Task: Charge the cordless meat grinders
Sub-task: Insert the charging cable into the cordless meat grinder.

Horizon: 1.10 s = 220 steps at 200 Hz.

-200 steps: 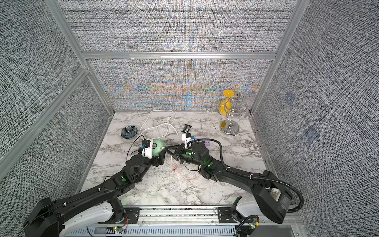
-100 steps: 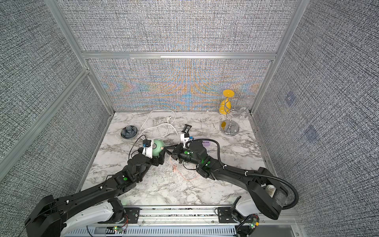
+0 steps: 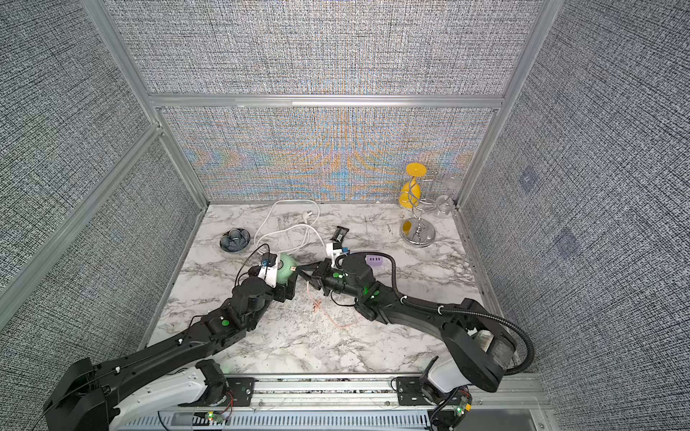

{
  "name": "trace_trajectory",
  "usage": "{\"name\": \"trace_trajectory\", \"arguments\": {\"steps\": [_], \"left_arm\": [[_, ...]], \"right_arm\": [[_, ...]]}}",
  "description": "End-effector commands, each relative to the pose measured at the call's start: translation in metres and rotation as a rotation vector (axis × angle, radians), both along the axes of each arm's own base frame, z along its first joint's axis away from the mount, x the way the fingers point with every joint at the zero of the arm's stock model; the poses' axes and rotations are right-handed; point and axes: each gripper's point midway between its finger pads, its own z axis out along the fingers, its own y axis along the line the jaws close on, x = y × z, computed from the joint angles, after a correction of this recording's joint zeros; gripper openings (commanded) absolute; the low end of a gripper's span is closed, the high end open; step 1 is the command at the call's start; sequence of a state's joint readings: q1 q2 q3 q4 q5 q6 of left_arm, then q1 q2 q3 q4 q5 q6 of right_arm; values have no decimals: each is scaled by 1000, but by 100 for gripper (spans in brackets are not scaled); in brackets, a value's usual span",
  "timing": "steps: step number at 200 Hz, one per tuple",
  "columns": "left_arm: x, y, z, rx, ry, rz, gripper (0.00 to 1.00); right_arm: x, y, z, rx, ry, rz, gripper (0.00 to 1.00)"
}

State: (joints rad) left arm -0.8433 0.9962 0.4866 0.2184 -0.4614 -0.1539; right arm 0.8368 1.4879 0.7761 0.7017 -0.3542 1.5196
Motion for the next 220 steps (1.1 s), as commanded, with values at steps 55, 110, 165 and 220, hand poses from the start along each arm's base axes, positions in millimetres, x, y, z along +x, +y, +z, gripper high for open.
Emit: {"name": "trace_trajectory", "arguments": {"steps": [55,110,165,220], "left_arm": [[-22,-53,26,-94,-27,-304,62],[-23,-50,35,-120,-37,-294,61],[-36,-65,20,-73,29,-409,58],[-32,-66,25,-59,3,-403,58]], "right_arm": [[-2,15,-5,52,14,63,0],[-6,14,-29,53,62,83,0],[0,21,-13,56,52,126,0],[-5,32,-14,35,63,153,0]]}}
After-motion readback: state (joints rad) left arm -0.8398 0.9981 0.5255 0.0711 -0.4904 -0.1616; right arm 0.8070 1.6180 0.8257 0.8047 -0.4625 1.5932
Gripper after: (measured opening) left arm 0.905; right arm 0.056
